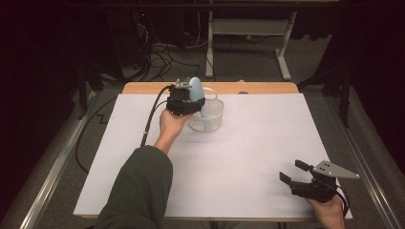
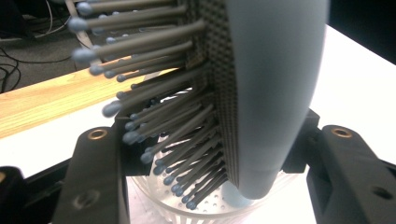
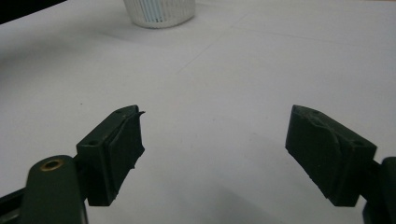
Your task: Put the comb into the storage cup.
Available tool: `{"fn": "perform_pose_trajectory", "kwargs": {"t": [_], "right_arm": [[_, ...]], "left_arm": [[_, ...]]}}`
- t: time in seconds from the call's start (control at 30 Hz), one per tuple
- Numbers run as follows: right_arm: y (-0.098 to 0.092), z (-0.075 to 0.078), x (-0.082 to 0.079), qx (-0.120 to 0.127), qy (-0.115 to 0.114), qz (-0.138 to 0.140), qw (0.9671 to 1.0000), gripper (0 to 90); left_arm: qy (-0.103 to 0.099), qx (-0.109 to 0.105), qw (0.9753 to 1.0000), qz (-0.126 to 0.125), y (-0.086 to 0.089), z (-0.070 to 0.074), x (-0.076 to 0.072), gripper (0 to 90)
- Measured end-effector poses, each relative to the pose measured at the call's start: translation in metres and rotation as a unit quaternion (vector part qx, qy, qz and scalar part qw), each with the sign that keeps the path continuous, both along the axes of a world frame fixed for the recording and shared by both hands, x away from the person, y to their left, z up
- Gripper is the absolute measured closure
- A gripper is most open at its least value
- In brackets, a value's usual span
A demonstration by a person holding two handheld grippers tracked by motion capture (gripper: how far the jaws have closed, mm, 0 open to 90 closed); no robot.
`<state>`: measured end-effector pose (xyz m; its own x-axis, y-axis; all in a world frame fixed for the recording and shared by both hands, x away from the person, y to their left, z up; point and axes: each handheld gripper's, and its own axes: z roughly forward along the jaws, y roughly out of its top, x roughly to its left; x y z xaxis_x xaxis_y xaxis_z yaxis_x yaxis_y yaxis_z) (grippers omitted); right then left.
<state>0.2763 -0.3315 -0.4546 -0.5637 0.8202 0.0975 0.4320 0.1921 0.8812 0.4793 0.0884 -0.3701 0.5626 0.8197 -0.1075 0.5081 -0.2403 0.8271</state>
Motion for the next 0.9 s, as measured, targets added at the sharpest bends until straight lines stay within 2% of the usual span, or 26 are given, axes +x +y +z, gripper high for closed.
{"fn": "perform_pose_trajectory", "kwargs": {"t": [0.13, 0.47, 0.9], "right_arm": [[0.000, 0.000, 0.000, 0.000, 0.001, 0.000, 1.0000, 19.6], [0.000, 0.000, 0.000, -0.002, 0.001, 0.001, 1.0000, 19.6], [0.000, 0.000, 0.000, -0.001, 0.003, 0.000, 1.0000, 19.6]], "left_arm": [[0.000, 0.001, 1.0000, 0.000, 0.001, -0.001, 0.001, 38.5], [0.023, -0.011, 0.9997, -0.003, 0.008, -0.004, 0.006, 23.6], [0.039, -0.006, 0.9992, 0.000, 0.010, -0.009, 0.010, 14.8]]}}
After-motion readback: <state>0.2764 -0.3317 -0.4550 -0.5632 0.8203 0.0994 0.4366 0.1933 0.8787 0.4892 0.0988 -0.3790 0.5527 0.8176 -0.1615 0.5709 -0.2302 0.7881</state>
